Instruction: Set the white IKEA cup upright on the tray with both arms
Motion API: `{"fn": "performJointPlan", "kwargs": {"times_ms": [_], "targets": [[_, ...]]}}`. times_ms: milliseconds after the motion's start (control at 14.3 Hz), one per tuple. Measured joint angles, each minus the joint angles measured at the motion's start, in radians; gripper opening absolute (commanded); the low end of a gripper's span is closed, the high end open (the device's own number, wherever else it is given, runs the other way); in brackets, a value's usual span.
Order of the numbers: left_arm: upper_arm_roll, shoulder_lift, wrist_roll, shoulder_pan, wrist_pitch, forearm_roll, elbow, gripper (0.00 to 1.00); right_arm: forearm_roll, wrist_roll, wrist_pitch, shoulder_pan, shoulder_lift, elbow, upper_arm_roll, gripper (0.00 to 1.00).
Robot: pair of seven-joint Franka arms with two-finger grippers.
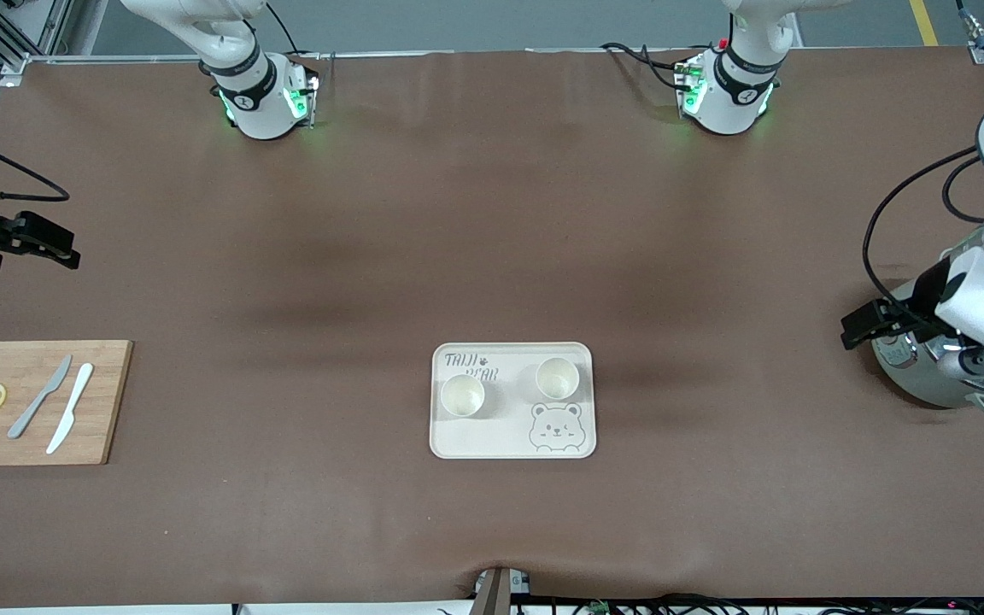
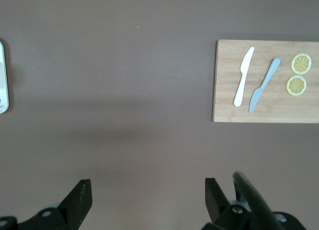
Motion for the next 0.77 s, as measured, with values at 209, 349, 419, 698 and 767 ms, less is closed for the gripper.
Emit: {"fn": "performJointPlan", "kwargs": {"times_ms": [209,349,419,698,767], "targets": [[0.059,-0.045,0.061,-0.053,-0.08,-0.023,0.0,1.0,0.0,-0.015,0.004,-0.009,0.0,0.003,-0.001,1.0],[0.065,-0.084,0.088,-0.055,-0.136,-0.027,0.0,1.0,0.0,0.029,0.006,-0.008,0.0,0.018,0.001,1.0],[0.066,-0.1,0.097,-0.055,-0.16,-0.027,0.0,1.0,0.0,0.057,0.006,-0.007,0.0,0.023,0.003,1.0],[0.066,-0.122,0.135,-0.059,-0.218,-0.027,-0.007,1.0,0.0,0.083,0.006,-0.005,0.0,0.027,0.008,1.0],[0.066,-0.122,0.152,-0.058,-0.223,-0.027,-0.01,1.0,0.0,0.083,0.006,-0.005,0.0,0.027,0.008,1.0]]}}
